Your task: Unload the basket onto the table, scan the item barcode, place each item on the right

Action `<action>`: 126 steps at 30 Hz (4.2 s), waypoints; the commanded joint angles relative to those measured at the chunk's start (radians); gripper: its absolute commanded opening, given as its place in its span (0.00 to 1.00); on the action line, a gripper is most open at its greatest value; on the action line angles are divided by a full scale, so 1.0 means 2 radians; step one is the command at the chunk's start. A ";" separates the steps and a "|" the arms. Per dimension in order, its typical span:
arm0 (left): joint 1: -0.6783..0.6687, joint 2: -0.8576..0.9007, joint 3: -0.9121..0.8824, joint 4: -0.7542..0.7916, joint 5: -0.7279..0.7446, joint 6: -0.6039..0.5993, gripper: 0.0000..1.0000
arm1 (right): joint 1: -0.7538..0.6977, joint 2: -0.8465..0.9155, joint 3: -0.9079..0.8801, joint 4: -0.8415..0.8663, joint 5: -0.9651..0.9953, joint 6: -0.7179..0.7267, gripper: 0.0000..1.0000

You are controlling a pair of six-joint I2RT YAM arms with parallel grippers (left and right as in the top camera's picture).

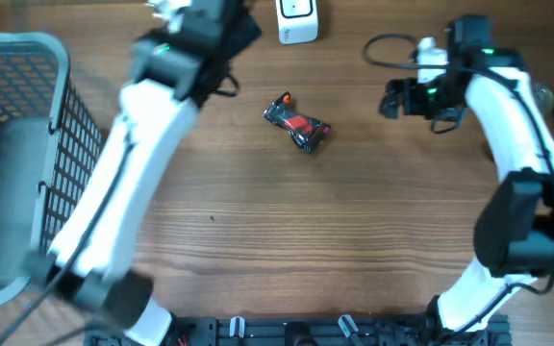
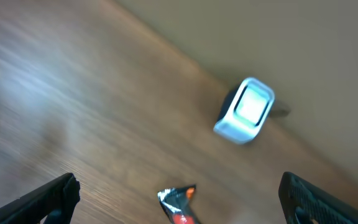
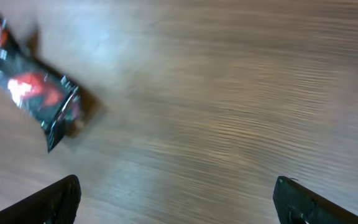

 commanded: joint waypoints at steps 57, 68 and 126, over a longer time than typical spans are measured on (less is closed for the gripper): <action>-0.048 0.307 -0.014 0.069 0.281 -0.124 0.99 | -0.065 0.002 0.124 -0.108 0.025 0.111 1.00; -0.052 0.344 -0.014 0.041 0.293 -0.122 0.99 | -0.065 0.002 0.124 -0.114 0.019 0.116 1.00; -0.039 0.346 0.012 -0.104 0.186 0.576 1.00 | -0.056 0.002 0.124 -0.125 0.043 0.124 1.00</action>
